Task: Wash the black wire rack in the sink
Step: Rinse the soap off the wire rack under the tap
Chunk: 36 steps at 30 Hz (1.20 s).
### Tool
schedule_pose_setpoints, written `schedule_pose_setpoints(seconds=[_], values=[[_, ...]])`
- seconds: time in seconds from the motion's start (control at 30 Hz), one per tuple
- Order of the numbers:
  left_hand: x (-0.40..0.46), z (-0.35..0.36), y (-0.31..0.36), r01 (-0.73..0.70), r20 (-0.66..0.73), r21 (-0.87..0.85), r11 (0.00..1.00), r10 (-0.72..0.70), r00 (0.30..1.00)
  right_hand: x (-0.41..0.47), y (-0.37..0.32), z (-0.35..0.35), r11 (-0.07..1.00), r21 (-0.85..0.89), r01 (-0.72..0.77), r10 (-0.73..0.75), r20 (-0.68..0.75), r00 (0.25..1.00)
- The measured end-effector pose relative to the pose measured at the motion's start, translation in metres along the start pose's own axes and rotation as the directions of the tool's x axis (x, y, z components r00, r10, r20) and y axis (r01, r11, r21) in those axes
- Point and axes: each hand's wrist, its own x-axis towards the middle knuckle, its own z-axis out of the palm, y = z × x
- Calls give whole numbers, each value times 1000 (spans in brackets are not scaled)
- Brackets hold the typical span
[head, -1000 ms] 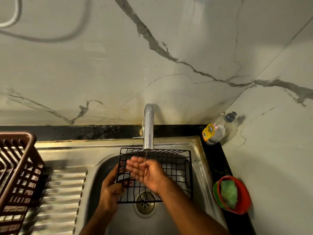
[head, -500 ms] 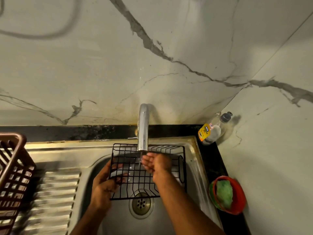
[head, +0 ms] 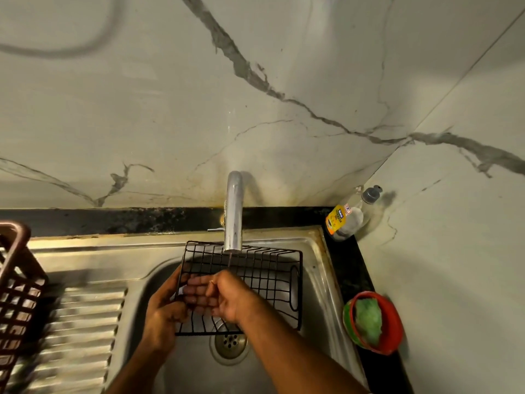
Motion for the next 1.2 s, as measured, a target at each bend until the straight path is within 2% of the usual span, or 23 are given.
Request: schedule_pose_setpoints(seconds=[0.07,0.17,0.2,0.27,0.37,0.43,0.53,0.6,0.63,0.67,0.7,0.73,0.77,0.8,0.83,0.9,1.0,1.1,1.2], values=[[-3,-7,1,-6,-15,-28,1000,5,1000,-4,-6,-17,985,-170,-14,5,-55,998],[-6,-15,2,-14,-49,-81,997,10,999,-8,-17,-45,932,-360,42,-156,-293,943],[-7,-17,3,-14,-59,-82,997,10,998,-10,-19,-52,910,-411,53,-203,-330,922],[-6,-19,2,-15,-68,-71,997,10,998,-16,-20,-57,867,-498,11,-185,-301,936],[-7,-12,-1,6,-64,-70,998,-11,998,-15,-10,-45,730,-679,-78,-39,-155,987],[-7,-8,-3,16,-53,-60,998,-20,998,-9,-7,-35,649,-752,-111,-13,-157,987],[-8,-2,-3,37,-28,0,999,-37,999,-1,-3,-26,538,-842,-50,-130,-142,981],[-10,3,3,10,-43,59,998,-8,999,6,4,-22,494,-869,18,-329,-168,929],[-11,6,5,-11,-45,99,995,15,999,6,9,-19,562,-821,96,-420,-184,888],[-12,9,5,-21,-47,145,989,28,998,5,11,-17,689,-692,216,-484,-217,848],[-15,12,5,-25,-53,194,981,36,998,-2,10,-14,814,-464,349,-507,-276,817],[-19,15,5,-31,-53,261,965,46,998,-11,9,-9,879,-189,439,-477,-312,821],[-23,18,6,-38,-38,348,937,54,998,-20,9,-3,882,62,466,-428,-306,850],[-27,22,7,-40,-9,436,899,49,999,-27,11,0,863,233,448,-385,-269,883],[-31,25,7,-49,28,512,858,40,999,-36,14,3,850,322,417,-360,-222,906],[-39,30,4,-131,139,633,763,54,989,-52,19,5,830,402,386,-359,-144,922],[-45,34,-3,-307,298,723,619,121,947,-66,18,-1,786,483,386,-397,-85,914],[-48,47,8,-395,348,843,366,188,918,-76,14,-13,763,521,383,-422,-48,905],[-47,66,27,-418,385,899,130,219,897,-82,14,-20,757,537,374,-425,-31,905]])
